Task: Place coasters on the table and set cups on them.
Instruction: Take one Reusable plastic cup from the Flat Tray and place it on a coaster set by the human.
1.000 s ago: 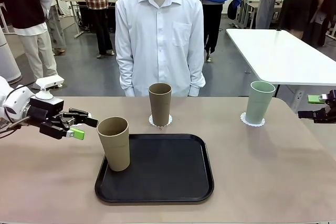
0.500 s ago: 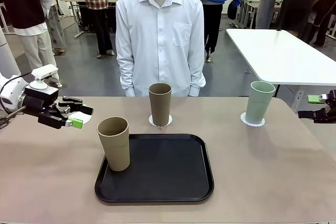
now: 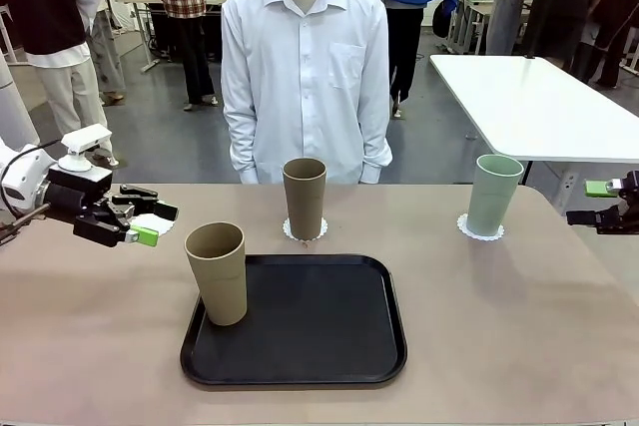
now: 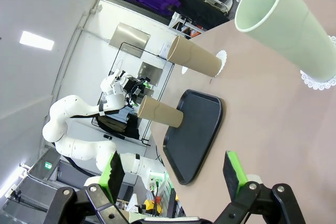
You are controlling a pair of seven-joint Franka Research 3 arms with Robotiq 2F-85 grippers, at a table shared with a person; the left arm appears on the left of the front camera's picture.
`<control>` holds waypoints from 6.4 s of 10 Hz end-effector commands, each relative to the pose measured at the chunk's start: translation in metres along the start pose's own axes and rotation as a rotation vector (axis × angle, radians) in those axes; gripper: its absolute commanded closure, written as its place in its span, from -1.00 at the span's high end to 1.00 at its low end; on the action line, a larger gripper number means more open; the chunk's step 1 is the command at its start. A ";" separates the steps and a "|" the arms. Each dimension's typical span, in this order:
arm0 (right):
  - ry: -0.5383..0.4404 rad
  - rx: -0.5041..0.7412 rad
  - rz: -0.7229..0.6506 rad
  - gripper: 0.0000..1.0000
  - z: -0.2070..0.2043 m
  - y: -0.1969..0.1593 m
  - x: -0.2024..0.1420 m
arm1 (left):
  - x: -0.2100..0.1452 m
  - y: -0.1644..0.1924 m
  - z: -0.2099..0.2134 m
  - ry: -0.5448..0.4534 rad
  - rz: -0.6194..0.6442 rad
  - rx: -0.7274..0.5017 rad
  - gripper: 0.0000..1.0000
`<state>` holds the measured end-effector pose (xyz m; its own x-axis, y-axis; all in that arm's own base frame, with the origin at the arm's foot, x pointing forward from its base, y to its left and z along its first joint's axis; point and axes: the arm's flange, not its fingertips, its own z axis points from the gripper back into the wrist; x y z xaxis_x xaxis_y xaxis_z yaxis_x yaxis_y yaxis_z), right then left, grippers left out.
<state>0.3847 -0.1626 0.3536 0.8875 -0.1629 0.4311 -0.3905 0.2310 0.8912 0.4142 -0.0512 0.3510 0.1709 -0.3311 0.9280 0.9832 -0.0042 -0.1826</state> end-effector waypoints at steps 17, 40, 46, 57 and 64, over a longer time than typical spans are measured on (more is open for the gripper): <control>0.000 0.008 0.006 1.00 -0.001 0.001 0.000 | -0.080 0.034 -0.070 -0.081 -0.123 -0.144 1.00; 0.000 0.008 0.006 1.00 -0.001 0.001 0.000 | -0.095 0.035 -0.152 -0.092 -0.166 -0.424 1.00; 0.000 0.008 0.006 1.00 -0.001 0.001 0.000 | -0.087 0.028 -0.145 -0.094 -0.189 -0.427 -1.00; 0.000 0.008 0.006 1.00 -0.001 0.001 0.000 | 0.084 -0.011 -0.037 -0.040 -0.063 -0.136 -1.00; 0.000 0.008 0.006 1.00 -0.001 0.001 0.000 | 0.058 0.067 0.030 -0.168 -0.040 -0.018 0.64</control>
<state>0.3846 -0.1628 0.3534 0.8875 -0.1634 0.4308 -0.3901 0.2308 0.8913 0.4612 -0.0632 0.4055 0.1316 -0.2392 0.9620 0.9868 -0.0608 -0.1501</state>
